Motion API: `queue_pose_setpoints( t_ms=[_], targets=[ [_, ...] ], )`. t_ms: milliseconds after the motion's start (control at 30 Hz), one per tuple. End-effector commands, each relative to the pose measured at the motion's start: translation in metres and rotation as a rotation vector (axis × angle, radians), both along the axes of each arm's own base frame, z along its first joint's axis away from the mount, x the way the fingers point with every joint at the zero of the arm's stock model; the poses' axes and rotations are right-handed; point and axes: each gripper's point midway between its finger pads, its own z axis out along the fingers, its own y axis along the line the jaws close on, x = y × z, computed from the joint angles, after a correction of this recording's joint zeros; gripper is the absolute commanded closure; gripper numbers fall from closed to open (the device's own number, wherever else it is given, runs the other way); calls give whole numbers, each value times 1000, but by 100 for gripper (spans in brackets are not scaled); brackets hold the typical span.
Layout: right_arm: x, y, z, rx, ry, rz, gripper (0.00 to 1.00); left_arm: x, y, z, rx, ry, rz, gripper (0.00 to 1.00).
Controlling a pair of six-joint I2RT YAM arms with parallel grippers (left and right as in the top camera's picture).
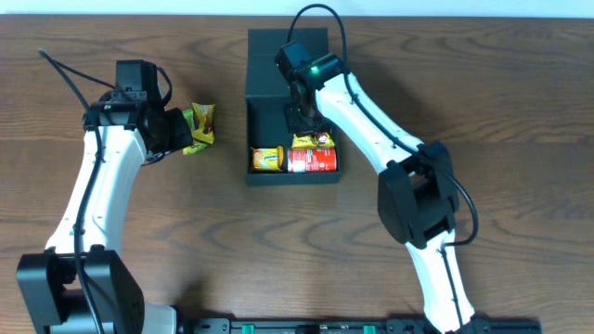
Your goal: Pack container
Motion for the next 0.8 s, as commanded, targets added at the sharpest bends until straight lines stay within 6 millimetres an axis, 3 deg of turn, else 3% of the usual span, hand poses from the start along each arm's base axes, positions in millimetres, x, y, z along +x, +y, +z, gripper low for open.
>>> queue_pose_setpoints(
  t_ms=[0, 167, 233, 400, 533, 767],
  targets=[
    [13, 10, 53, 46, -119, 13, 98, -1, 2, -2, 5, 6, 9, 58],
    [22, -8, 142, 49, -313, 12, 95, -3, 1, -3, -3, 15, 7, 62],
    [23, -22, 176, 54, -386, 3, 81, -2, 0, -5, 2, 15, 5, 61],
    [23, -70, 238, 95, -505, -77, 80, 3, 3, -20, 33, -11, 10, 52],
    [24, -98, 257, 101, -539, -110, 81, 12, 3, -42, 18, 1, 39, 51],
    [20, -114, 253, 74, -509, -116, 82, 28, 2, -87, -14, 47, 113, 50]
  ],
)
